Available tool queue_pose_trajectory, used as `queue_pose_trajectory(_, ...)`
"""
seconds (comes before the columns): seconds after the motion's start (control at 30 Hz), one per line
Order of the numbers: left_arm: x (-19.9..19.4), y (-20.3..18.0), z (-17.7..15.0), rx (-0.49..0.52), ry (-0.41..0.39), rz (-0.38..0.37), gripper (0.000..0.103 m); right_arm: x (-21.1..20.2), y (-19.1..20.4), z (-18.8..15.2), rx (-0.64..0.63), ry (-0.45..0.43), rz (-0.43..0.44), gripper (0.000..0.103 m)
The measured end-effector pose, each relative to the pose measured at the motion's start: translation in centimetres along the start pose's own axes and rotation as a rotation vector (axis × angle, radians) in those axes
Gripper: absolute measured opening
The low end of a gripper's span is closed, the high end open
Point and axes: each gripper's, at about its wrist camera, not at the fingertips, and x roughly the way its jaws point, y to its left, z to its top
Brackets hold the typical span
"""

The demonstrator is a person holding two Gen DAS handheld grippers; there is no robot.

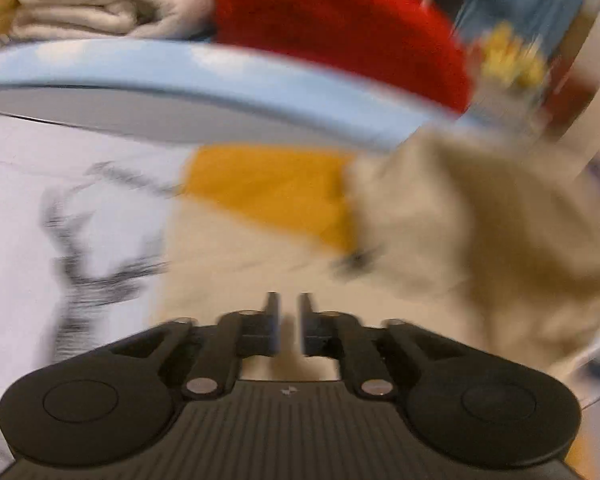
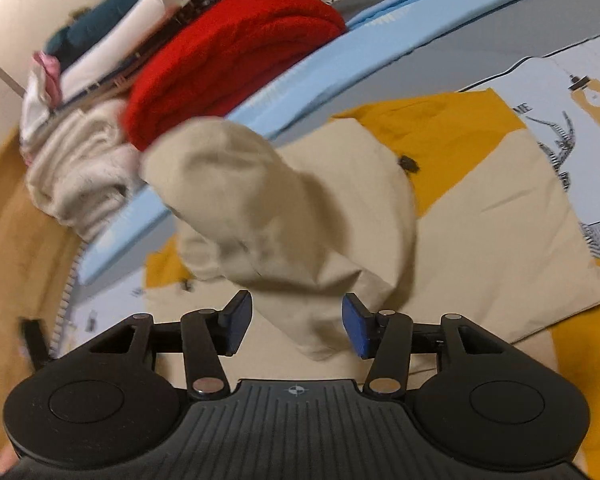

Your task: Fold large clothes

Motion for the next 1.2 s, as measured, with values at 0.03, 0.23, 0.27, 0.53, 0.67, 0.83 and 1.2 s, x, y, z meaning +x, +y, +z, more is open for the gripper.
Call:
queue_pose_trajectory(0.03, 0.1, -1.2, 1.1, -0.026, -0.017, -0.062, 0.044, 0.1, 0.0, -0.1, -0.003, 0.002, -0.014, 0.052)
queue_pose_trajectory(0.23, 4.4, -6.8, 5.2, -0.37, 0.038, -0.406, 0.07, 0.3, -0.7, -0.1, 0.03, -0.002, -0.065, 0.047)
queue_pose_trajectory(0.27, 5.8, -7.2, 5.5, -0.413, 0.058, -0.416, 0.067, 0.3, -0.8, -0.1, 0.034, -0.003, -0.068, 0.047)
queue_pose_trajectory(0.53, 1.7, -8.3, 6.1, -0.341, -0.02, -0.527, 0.0, 0.3, -0.5, 0.0, 0.045, -0.015, -0.056, 0.047)
queue_pose_trajectory(0.67, -2.3, -6.6, 3.4, -0.295, 0.011, -0.455, 0.001, 0.1, -0.6, 0.1, 0.054, -0.028, -0.048, 0.046)
queue_pose_trajectory(0.83, 0.9, -3.8, 4.1, -0.511, 0.051, -0.395, 0.085, 0.1, -0.4, 0.0, 0.056, -0.023, -0.043, 0.047)
queue_pose_trajectory(1.2, 9.8, -6.5, 10.9, -0.575, 0.212, -0.374, 0.003, 0.8, -0.3, 0.1, 0.069, 0.006, -0.02, 0.047)
